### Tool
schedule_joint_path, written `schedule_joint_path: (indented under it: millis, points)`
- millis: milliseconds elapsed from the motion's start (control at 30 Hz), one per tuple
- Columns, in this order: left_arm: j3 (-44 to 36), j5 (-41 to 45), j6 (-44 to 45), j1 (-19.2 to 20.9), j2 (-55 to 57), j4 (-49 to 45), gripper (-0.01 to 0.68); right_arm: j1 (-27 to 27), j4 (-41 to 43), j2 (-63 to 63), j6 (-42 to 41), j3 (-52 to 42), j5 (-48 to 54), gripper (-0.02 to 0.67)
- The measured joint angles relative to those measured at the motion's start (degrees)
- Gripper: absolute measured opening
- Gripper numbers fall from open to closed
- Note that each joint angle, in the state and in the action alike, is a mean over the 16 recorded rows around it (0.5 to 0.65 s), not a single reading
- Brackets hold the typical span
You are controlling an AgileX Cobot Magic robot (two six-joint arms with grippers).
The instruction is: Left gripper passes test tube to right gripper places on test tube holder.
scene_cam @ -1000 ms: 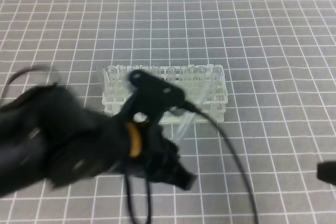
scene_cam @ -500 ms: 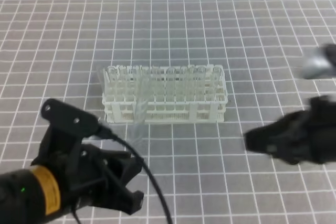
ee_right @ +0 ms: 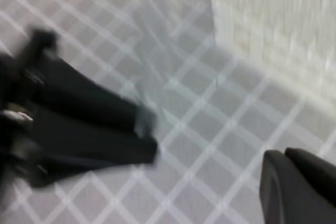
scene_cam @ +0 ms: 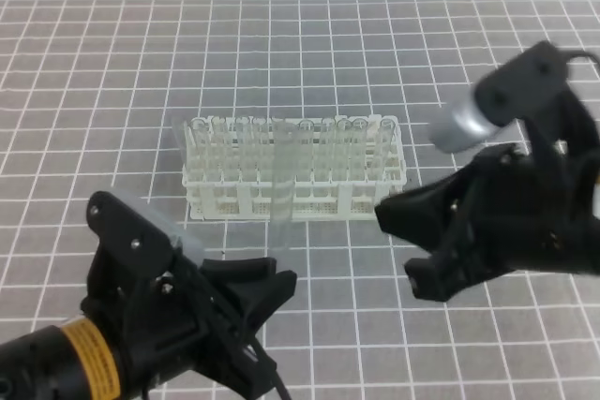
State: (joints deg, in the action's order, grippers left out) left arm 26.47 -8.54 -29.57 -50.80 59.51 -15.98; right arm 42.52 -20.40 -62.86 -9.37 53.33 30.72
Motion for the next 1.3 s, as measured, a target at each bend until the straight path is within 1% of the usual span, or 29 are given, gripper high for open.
schedule_joint_path:
  millis: [100,267,433,500,567,600,667,767,800,967,1133,1200,1300]
  points:
    - [-0.4,-3.4,0.2,0.0,1.2,0.0,0.062,2.6,3.1,3.5,-0.1,-3.7,-7.8,-0.013]
    - [-0.5,-7.0,0.3,0.0,3.7,0.0,0.051,6.6,7.8,9.8,-0.1,-12.2,-24.2,-0.013]
    - [-0.5,-10.4,1.3,0.0,5.6,0.0,0.039,9.2,10.7,14.4,0.0,-20.2,-38.6,-0.013]
    - [-0.5,-11.2,2.0,0.0,6.2,0.0,0.045,9.7,11.3,15.4,0.4,-22.5,-43.1,-0.012]
    - [-0.5,-12.3,2.8,0.0,6.6,0.1,0.034,10.0,11.7,15.9,1.1,-24.3,-46.5,-0.008]
    - [-0.5,-12.8,3.2,0.0,6.7,0.1,0.028,10.1,11.8,16.0,1.5,-24.9,-47.8,-0.004]
    - [-0.5,-13.4,4.1,0.0,7.0,0.1,0.039,10.2,11.9,15.9,2.4,-25.5,-49.6,0.013]
    - [-0.5,-14.0,5.4,0.0,7.2,0.1,0.056,10.2,11.8,15.2,4.1,-25.5,-50.6,0.064]
    - [-0.5,-14.3,5.9,0.0,7.2,0.2,0.051,10.2,11.8,14.8,4.7,-25.3,-50.8,0.087]
    - [-0.9,-15.1,7.6,0.0,7.1,0.4,0.062,10.2,12.3,12.5,8.3,-23.7,-50.9,0.225]
    - [-2.6,-17.4,8.9,0.0,7.2,1.8,0.067,10.2,14.7,9.6,12.3,-21.3,-49.9,0.362]
    - [-3.5,-18.9,9.4,0.0,7.2,2.6,0.062,10.2,16.2,8.4,14.3,-20.2,-49.6,0.403]
    - [-5.0,-21.6,10.2,0.0,7.1,3.8,0.05,10.2,19.2,6.7,17.6,-18.9,-49.4,0.44]
